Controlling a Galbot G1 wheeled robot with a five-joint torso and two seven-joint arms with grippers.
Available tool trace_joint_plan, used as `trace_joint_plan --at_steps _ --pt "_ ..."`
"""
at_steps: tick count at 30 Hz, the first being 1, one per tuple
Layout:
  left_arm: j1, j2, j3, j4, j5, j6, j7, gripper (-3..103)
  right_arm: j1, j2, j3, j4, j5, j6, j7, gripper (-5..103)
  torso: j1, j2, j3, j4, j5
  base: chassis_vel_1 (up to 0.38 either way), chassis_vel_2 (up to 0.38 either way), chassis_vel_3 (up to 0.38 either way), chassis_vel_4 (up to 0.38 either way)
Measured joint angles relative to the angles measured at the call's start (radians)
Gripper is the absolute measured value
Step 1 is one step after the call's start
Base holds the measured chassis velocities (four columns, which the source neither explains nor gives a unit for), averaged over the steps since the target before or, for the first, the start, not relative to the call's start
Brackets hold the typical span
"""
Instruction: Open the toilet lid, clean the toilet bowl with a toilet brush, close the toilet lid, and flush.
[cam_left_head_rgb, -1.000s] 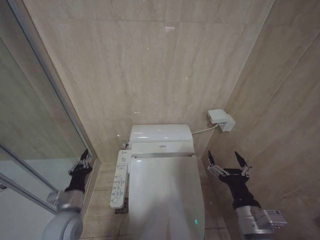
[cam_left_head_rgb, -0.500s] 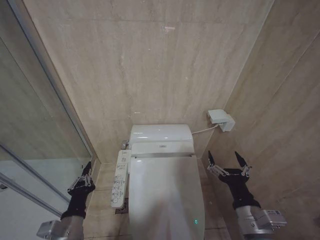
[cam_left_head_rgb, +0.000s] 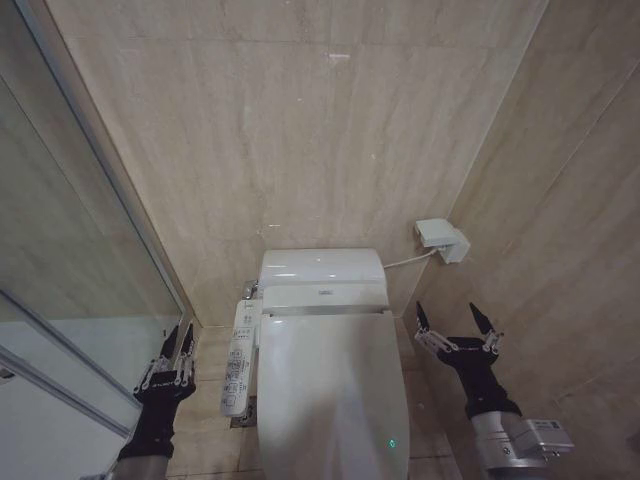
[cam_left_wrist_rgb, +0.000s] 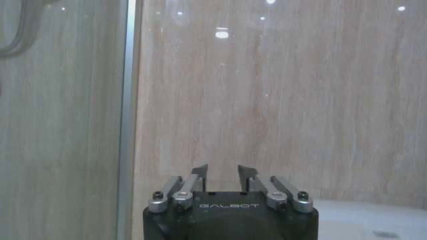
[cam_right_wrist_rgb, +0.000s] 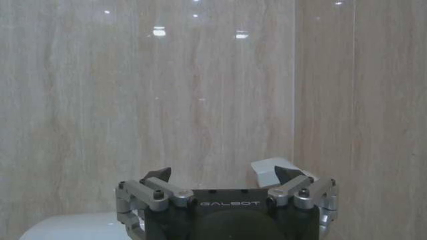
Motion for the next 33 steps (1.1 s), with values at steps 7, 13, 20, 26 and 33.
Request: trace_joint_plan --at_steps 7,13,20,26,33 --pt "0.022 -0.021 0.008 -0.024 0.039 -0.007 0.018 48 0.000 0.000 0.000 0.000 0.000 0.000 0.000 100 0.000 0.000 0.000 -0.0001 0.0000 0.000 0.000 0.000 0.000" --pt "0.042 -0.017 0.033 -0.041 0.051 0.015 0.010 76 0.000 0.000 0.000 0.000 0.000 0.000 0.000 100 0.000 0.000 0.000 -0.0001 0.0000 0.000 0.000 0.000 0.000" --pt "0.063 -0.040 0.042 -0.072 0.094 0.030 0.006 98 0.000 0.000 0.000 0.000 0.000 0.000 0.000 100 0.000 0.000 0.000 -0.0001 -0.0001 0.000 0.000 0.000 0.000" --pt "0.080 -0.045 0.041 -0.085 0.130 0.020 0.006 100 0.000 0.000 0.000 0.000 0.000 0.000 0.000 100 0.000 0.000 0.000 0.0000 0.0000 0.000 0.000 0.000 0.000" --pt "0.084 -0.040 0.073 -0.080 0.130 0.021 0.005 100 0.000 0.000 0.000 0.000 0.000 0.000 0.000 100 0.000 0.000 0.000 -0.0001 0.0000 0.000 0.000 0.000 0.000"
